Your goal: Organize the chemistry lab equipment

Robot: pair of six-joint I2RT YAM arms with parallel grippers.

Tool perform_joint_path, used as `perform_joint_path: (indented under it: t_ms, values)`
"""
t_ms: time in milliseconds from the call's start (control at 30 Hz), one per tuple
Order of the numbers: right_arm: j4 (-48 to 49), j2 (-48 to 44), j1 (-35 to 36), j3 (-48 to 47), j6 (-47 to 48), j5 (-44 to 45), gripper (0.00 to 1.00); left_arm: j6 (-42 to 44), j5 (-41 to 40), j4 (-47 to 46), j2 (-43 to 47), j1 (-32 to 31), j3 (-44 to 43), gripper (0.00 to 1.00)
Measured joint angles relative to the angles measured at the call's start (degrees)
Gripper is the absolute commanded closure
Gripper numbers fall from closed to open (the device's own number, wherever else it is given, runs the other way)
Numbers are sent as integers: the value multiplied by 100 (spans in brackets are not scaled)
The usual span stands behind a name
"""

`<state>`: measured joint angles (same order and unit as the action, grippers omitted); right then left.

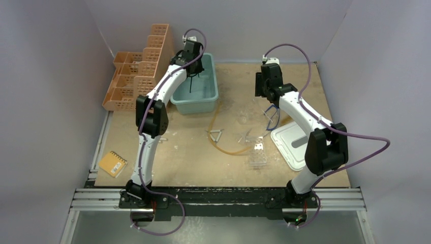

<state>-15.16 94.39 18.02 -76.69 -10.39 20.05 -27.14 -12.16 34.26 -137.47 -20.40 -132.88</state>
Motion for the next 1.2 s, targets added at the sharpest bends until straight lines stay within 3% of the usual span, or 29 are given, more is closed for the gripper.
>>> perform_joint_path:
  t_ms: [900, 1100, 1200]
  values:
    - [28, -116, 0, 199, 24, -7, 44, -981, 302, -590, 323, 52, 728, 100]
    - [52, -258, 0, 310, 39, -9, 44, -1080, 284, -649, 358, 52, 811, 68]
    - [55, -330, 0, 334, 39, -11, 44, -1104, 229, -619, 358, 52, 813, 60]
